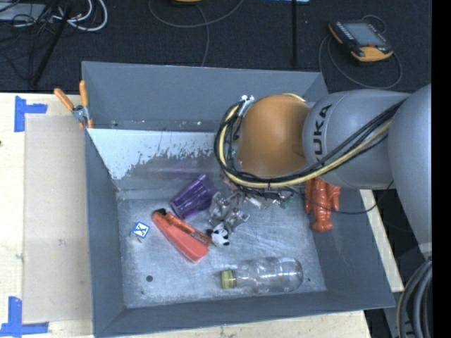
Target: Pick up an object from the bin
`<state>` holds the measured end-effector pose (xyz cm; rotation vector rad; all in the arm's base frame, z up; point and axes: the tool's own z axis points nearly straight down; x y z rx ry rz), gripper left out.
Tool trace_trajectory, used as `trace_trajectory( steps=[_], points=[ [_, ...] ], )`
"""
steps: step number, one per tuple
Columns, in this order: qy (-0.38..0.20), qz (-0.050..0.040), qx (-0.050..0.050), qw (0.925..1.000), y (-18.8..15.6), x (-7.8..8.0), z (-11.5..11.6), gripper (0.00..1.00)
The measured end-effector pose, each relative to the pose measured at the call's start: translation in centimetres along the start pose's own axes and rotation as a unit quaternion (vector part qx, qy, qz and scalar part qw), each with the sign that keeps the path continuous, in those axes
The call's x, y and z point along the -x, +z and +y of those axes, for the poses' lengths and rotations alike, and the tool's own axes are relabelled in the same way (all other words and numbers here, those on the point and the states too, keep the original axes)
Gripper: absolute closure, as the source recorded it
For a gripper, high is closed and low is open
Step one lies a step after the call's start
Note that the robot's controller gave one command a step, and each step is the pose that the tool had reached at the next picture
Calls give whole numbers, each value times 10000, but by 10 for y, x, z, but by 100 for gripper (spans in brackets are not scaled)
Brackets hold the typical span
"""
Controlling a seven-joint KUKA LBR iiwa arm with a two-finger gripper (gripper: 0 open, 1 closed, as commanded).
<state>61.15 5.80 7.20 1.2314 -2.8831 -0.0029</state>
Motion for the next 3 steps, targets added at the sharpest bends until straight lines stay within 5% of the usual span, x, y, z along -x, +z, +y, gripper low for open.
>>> trace_trajectory(
  steps=[3],
  points=[
    [11, 0, 11, 10000, -19, -1, 2, 100]
  ],
)
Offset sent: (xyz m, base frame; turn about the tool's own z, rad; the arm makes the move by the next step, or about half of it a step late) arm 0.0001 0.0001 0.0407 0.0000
